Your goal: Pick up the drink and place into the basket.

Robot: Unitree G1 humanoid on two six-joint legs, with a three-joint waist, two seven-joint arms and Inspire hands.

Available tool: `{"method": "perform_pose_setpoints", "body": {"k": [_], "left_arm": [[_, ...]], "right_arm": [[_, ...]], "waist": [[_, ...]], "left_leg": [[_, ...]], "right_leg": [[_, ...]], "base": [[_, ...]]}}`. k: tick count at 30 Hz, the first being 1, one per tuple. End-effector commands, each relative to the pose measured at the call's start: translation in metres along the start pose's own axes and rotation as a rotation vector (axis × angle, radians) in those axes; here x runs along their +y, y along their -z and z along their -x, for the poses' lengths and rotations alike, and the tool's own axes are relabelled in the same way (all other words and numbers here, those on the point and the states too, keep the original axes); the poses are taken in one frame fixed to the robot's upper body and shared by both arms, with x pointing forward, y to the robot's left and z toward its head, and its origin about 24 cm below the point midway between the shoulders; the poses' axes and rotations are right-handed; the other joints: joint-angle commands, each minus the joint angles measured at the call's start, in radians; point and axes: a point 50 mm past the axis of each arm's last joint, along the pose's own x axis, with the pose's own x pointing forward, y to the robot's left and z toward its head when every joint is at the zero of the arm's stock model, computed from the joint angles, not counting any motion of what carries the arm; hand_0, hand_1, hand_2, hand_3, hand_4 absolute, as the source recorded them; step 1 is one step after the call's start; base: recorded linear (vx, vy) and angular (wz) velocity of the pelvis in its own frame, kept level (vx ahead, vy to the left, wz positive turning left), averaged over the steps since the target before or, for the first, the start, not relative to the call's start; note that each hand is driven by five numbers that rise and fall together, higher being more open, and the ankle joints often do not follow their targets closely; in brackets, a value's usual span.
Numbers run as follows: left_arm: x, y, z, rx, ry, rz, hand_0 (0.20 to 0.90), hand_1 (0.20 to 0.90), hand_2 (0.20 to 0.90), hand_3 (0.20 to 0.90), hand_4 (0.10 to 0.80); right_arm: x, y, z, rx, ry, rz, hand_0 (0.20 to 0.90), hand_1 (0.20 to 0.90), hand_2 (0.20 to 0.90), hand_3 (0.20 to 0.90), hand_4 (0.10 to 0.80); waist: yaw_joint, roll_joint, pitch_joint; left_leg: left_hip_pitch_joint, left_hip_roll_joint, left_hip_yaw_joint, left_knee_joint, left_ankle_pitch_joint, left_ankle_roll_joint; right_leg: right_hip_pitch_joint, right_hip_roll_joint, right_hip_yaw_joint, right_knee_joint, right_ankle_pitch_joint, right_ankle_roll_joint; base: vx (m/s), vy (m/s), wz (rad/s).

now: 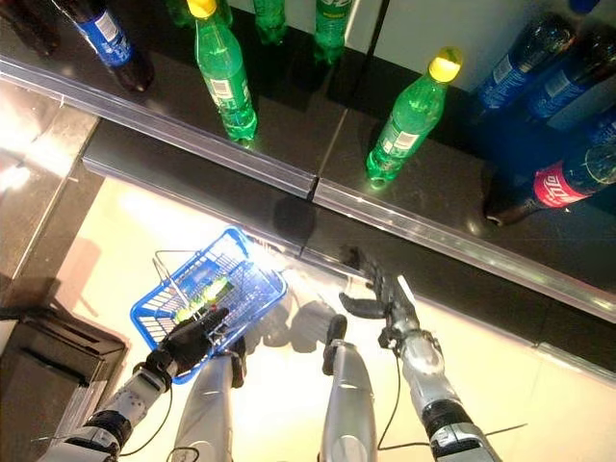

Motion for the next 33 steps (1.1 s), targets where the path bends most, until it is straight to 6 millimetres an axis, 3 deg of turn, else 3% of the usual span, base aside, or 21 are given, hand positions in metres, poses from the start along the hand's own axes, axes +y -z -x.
{"method": "perform_pose_setpoints", "body": {"k": [1,7,14,20,33], "left_arm": [[-0.017,0.011,0.003,-0.033,0.158,0.066,0.3,0.3,0.3,0.2,0.1],[-0.017,0.013,0.005,-0.048,0.164,0.075,0.3,0.3,0.3,0.2,0.1],[-0.015,0.014,0.005,-0.06,0.166,0.088,0.3,0.3,0.3,0.2,0.1],[-0.012,0.017,0.007,-0.059,0.164,0.094,0.3,0.3,0.3,0.2,0.1],[-0.011,0.019,0.008,-0.06,0.16,0.103,0.3,0.3,0.3,0.2,0.1]], "right_arm": [[-0.002,-0.042,0.001,-0.207,-0.047,0.15,0.9,0.9,0.9,0.9,0.8],[-0.003,-0.1,0.001,-0.464,-0.035,0.231,0.9,0.9,0.9,0.9,0.8],[-0.009,-0.13,0.005,-0.619,0.031,0.222,0.9,0.9,0.9,0.9,0.8],[-0.016,-0.136,0.01,-0.659,0.096,0.159,0.9,0.9,0.9,0.9,0.8],[-0.039,-0.127,0.017,-0.686,0.297,-0.051,0.9,0.9,0.9,0.9,0.8]], "waist": [[0.006,-0.006,-0.051],[-0.008,0.003,-0.032],[-0.02,0.011,-0.011],[-0.024,0.012,0.001],[-0.031,0.014,0.024]], "left_leg": [[-0.003,0.012,-0.013,-0.053,0.07,0.009],[0.011,0.009,-0.002,-0.07,0.078,0.012],[0.018,0.009,0.011,-0.066,0.073,0.017],[0.027,0.013,0.019,-0.056,0.065,0.019],[0.038,0.019,0.032,-0.039,0.05,0.03]], "right_leg": [[0.036,-0.032,0.055,-0.018,0.01,0.064],[0.043,-0.03,0.061,-0.041,0.02,0.071],[0.049,-0.03,0.063,-0.038,0.017,0.072],[0.057,-0.033,0.062,-0.026,0.01,0.069],[0.063,-0.032,0.067,-0.005,-0.001,0.065]], "base": [[-0.04,0.006,0.0],[-0.014,0.013,0.01],[0.0,0.0,0.0],[0.0,0.0,0.0],[0.006,0.002,0.0]]}}
